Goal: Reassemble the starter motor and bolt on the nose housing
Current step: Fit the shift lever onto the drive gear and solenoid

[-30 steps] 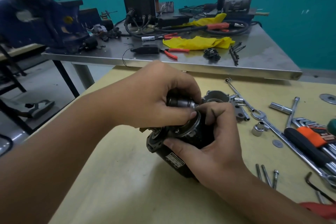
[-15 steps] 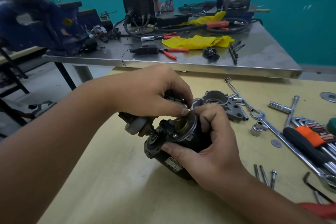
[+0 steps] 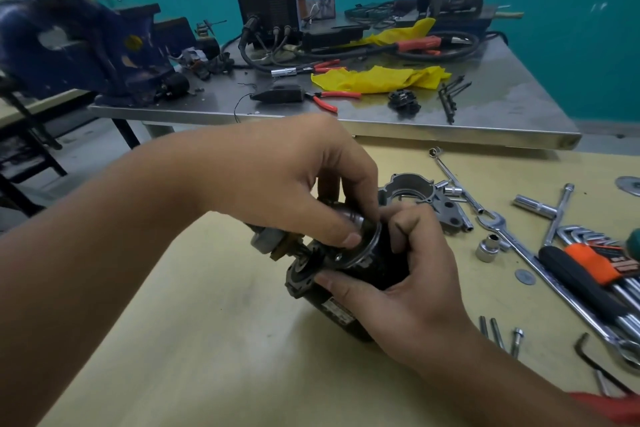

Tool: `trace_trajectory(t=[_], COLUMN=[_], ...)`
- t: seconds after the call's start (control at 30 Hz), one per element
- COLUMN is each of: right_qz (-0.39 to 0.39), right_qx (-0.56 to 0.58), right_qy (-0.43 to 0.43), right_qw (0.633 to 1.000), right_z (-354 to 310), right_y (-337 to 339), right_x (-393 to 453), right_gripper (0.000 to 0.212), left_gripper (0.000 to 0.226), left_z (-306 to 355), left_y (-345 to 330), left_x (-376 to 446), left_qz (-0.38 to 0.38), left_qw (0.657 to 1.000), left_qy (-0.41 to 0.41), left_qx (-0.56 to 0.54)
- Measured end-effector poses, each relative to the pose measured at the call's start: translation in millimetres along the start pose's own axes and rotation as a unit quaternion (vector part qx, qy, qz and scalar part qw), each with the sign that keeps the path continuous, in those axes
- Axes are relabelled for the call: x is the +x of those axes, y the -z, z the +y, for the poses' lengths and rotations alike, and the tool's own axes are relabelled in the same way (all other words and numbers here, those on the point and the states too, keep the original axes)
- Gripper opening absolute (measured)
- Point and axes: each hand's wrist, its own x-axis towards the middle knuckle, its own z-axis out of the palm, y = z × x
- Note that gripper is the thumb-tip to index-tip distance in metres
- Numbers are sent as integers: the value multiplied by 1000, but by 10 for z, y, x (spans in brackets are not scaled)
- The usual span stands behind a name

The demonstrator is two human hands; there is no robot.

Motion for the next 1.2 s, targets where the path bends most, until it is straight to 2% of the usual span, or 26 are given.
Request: trace_trajectory(t=[0.13,0.27,0.5,0.77,0.97,1.2], right_qz=[8,19,23,19,16,-10], right_qx=[-3,-24,-31,-37,-52,-52], right_qy=[-12,1,23,32,31,39], right_qw=[1000,1000,999,999,998,998], right_z=[-12,-24,-20,-43,-67,-81], right_y=[27,18,40,67,66,72], right_x=[2,18,27,24,12,-2], right_gripper=[59,58,57,54,57,59], left_gripper=[14,17,20,19,18,16], left_z=[42,23,4,13,18,7], left_y=[-139,-208,-489,-557,-513,-285], left_x=[-8,-120,-142,-88,-43,-68], left_qz=[61,83,209,261,238,101], left_qw=[998,997,971,956,964,994], left_qy=[14,8,-75,-81,-63,-35], left_qx=[-5,0,90,104,103,17])
